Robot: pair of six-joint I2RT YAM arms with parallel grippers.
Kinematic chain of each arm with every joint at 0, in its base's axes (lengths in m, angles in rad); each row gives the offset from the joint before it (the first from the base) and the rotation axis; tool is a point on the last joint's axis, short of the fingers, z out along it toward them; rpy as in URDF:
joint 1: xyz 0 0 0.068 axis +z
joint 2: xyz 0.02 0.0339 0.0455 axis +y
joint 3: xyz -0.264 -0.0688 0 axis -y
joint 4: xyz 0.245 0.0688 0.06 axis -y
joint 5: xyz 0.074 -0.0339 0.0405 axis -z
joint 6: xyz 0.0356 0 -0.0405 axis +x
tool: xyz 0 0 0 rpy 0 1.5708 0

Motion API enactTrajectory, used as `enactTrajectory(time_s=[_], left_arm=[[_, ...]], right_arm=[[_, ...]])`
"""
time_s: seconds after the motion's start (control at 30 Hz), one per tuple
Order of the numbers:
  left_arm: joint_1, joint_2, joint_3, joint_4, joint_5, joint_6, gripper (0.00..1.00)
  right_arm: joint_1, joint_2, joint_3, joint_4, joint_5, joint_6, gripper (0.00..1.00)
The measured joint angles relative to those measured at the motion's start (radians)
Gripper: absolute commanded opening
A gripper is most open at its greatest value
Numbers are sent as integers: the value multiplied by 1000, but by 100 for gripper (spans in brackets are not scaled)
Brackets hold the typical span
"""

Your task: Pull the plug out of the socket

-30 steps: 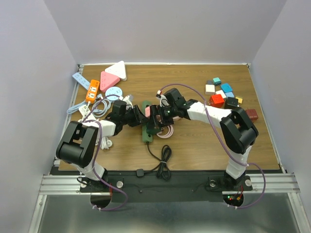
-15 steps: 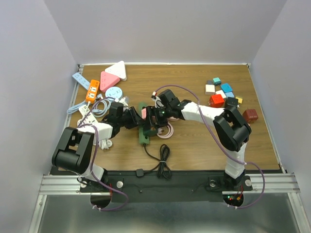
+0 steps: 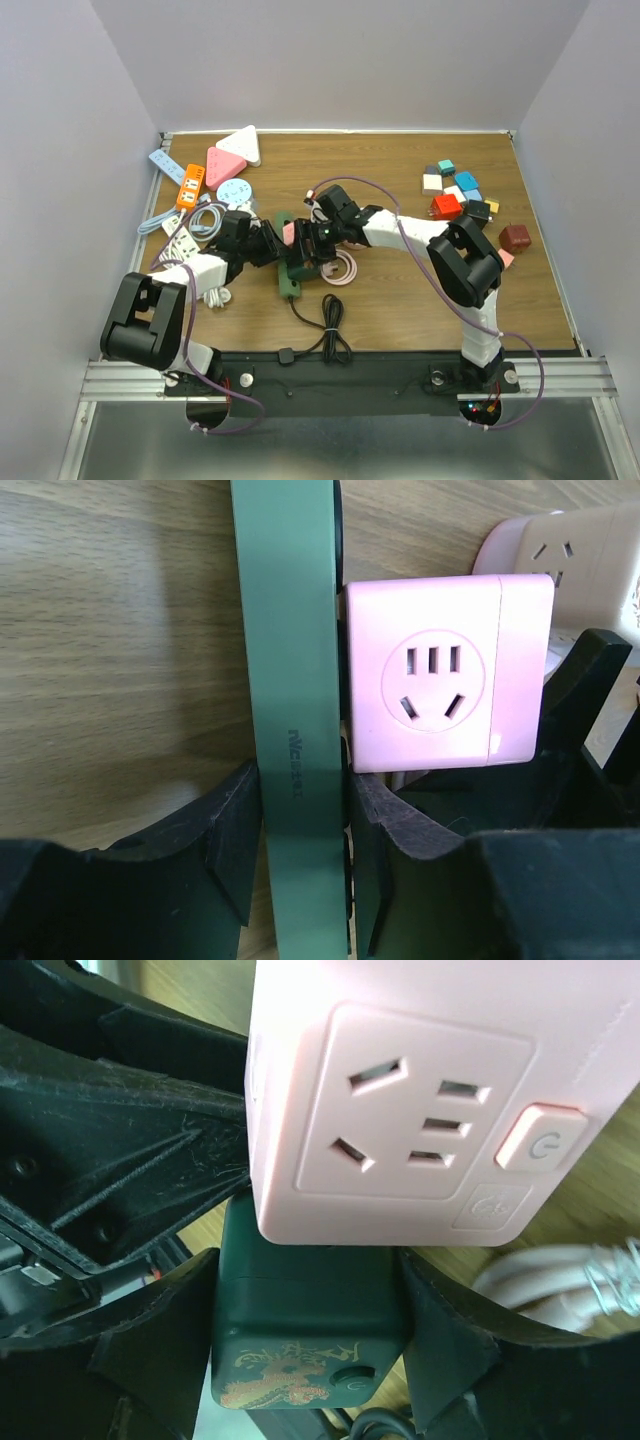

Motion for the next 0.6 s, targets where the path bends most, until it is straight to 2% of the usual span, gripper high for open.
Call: enactTrajectory(time_s=[0.03, 0.1, 0.4, 0.6], left_arm=[[2, -6, -2, -1, -9, 0, 0], [6, -23, -13, 0, -22, -2, 0], [30, -60, -52, 26, -17, -14, 0], [45, -98, -72, 85, 59, -51, 0]], right_arm=[[0, 8, 12, -4, -7, 3, 15], [0, 17, 27, -6, -18, 6, 0], [-3, 6, 24, -3, -29, 23, 0], [-35, -103, -69, 24, -27, 48, 0]])
